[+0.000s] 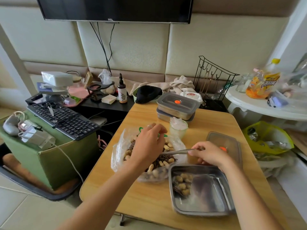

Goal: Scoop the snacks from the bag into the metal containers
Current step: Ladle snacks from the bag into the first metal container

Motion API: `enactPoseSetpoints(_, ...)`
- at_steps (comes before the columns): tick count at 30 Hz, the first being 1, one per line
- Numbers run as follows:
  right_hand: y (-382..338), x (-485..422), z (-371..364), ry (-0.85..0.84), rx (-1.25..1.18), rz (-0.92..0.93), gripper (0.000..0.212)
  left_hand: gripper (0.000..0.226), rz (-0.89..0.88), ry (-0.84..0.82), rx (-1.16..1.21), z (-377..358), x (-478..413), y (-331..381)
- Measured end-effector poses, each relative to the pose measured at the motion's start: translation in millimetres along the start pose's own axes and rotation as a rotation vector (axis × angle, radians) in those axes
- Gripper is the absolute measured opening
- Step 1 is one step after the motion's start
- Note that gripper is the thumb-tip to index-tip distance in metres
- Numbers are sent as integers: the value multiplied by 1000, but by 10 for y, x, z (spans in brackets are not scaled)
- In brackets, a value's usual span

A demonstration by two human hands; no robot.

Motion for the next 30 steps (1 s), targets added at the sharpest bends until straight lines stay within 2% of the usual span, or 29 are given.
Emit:
enactPoseSetpoints(3, 29, -37, -1, -5, 12, -16, 21, 28, -67, -76, -69, -305, -465, 104)
enactPoseSetpoints(6, 64, -71, -13, -10, 44, -13, 24, 36, -48, -126, -166, -561, -809, 115)
enactPoseSetpoints(10, 64, -113, 6, 17, 125, 33, 22, 24, -33, -187, -311, -705, -988, 86)
enactPoseSetpoints(13, 32, -120, 37, 21, 167, 53, 21, 13, -13, -148, -249, -703, -1045, 67)
enactPoseSetpoints(16, 6, -112, 61, 38, 173, 59, 24, 12, 56, -67, -72, -636, -1058, 128)
enactPoseSetpoints(18, -15, -101, 90, 108, 154, 53, 24, 22, 93, -22, 4, -547, -1050, 205)
enactPoseSetpoints(20, -42, -100, 132, 270, 146, 60, 22, 30, 91, -39, 8, -447, -1012, 268)
enactPoseSetpoints(22, -97, -85, 173, 473, 126, 123, 16, 36, 52, -53, 10, -335, -920, 332)
enactPoseSetpoints(24, -216, -14, 166, 567, 0, 248, 9, 31, 37, -11, 25, -202, -762, 394)
enactPoseSetpoints(25, -290, 17, 137, 544, -102, 319, 8, 26, 49, 23, 34, -128, -658, 427)
enactPoseSetpoints(27, -462, 108, 35, 389, -305, 413, 15, 15, 114, 70, 72, 13, -423, 465)
enactPoseSetpoints(30, -641, 197, -165, 174, -420, 457, 24, 11, 279, 121, 207, 181, -45, 425)
Point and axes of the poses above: each hand's wrist, its own x-axis away from the middle knuckle, its own z-axis out of the back of the hand, y = z × x, the point moved 3 cm from there along -x, towards the middle knuckle, and after that the axes turned 5 degrees about x, right-handed, at the moved point
